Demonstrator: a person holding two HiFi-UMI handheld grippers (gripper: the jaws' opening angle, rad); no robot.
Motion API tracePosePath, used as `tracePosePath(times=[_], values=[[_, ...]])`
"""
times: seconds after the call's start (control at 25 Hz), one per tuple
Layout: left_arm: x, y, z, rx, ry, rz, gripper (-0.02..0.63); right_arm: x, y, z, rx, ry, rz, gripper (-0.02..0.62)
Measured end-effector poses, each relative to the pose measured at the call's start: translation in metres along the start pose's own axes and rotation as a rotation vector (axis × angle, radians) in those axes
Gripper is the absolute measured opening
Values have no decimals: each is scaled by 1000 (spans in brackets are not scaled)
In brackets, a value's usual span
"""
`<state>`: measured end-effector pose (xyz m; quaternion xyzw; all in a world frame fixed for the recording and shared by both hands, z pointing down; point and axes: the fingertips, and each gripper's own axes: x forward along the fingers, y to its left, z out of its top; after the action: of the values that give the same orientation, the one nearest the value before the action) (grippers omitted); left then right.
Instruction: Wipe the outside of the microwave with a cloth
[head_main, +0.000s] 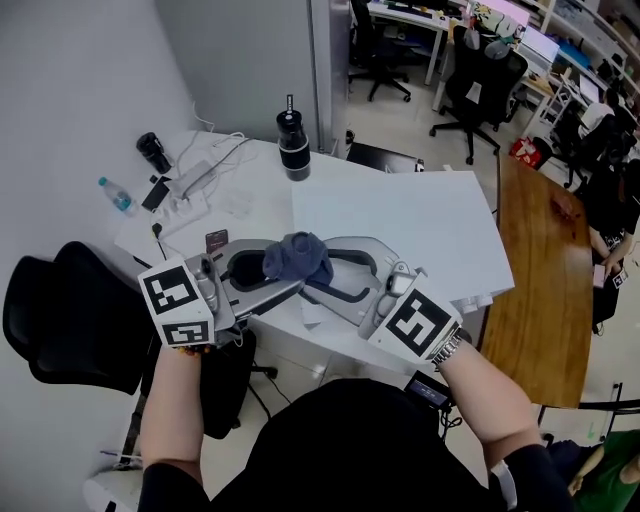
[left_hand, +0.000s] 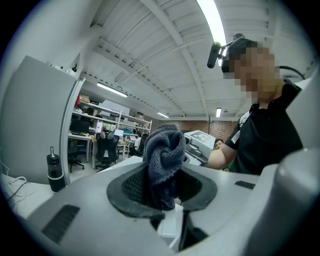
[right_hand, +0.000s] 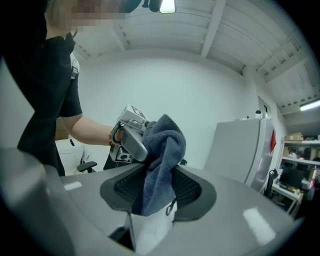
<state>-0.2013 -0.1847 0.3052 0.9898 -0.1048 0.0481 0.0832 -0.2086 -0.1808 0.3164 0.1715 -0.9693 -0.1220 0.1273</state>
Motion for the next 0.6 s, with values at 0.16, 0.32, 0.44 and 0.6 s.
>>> tracePosePath(times=[0.16,0.32,0.44,0.6], values=[[0,3,-5,7,17,15,121,6,-4,-7,66,-11,-21,122],[-10,21,-6,82,54,135,160,11,-22,-17,143,16,-70,78],[-24,32,-8,99,47,224,161,14,-37,-35,197,80,-116,72],[-44,47,-4,106,2,339,146,25,-51,-64,328,199,-170,71]])
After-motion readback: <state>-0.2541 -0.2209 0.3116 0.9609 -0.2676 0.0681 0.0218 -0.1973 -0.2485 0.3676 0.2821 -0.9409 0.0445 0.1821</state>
